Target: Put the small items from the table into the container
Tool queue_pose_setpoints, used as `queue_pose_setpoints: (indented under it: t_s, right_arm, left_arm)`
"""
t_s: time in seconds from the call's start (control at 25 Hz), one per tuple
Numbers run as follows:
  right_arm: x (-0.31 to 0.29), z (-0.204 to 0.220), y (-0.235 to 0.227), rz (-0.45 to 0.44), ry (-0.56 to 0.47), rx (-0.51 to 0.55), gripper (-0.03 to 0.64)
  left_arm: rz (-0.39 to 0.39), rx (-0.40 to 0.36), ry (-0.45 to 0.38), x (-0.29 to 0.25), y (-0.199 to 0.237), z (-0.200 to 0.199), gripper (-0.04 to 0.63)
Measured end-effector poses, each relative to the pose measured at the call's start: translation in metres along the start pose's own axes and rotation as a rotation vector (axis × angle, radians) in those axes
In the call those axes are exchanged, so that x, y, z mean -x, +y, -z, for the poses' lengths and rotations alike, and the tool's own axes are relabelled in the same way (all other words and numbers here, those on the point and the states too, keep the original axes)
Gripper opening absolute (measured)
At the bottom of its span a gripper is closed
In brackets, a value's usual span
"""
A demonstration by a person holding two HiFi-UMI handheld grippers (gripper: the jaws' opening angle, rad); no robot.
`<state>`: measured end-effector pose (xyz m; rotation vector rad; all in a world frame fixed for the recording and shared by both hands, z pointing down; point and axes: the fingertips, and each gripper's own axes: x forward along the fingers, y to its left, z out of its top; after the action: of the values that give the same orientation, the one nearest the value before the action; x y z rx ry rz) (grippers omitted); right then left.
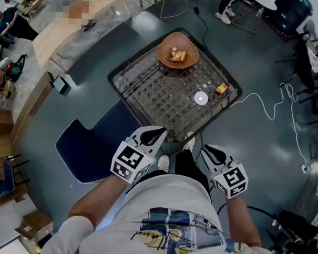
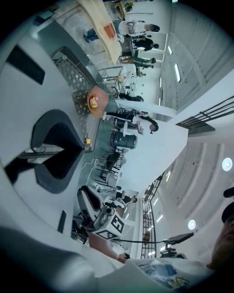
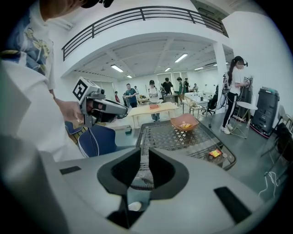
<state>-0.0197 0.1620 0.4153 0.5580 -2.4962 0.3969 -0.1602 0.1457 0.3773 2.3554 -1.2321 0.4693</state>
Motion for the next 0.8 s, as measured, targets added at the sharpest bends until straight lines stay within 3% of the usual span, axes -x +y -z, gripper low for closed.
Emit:
queue_pose_setpoints:
  t_s: [0.2,0.4,0.52,0.64,0.8]
  right_arm:
    - [-0.001,0.006,0.013,0.021,-0.003,-0.02,0.06]
    - [0.008,0.017,0.011,0.044,-0.006,-0.053,0.06]
    - [0.015,0.024,0.0,0.061,-0.004,-0.077,0.06]
    - [0.022,0.032,-0.017,0.08,-0.002,-0.112,0.06]
    - [0.03,0.045,-0.045,0.104,0.004,-0.16,0.06]
  left_arm:
    - [0.031,-0.02,0.002,0.004,-0.012,0.006,0.009]
    - [0.093,-0.05,0.019,-0.026,-0.026,0.003,0.011]
    - [0.141,-0.08,0.049,-0.065,-0.036,-0.001,0.019]
    - [0.178,-0.091,0.095,-0.117,-0.043,-0.001,0.088]
    - [0.177,-0.091,0.165,-0.197,-0.039,0.003,0.131]
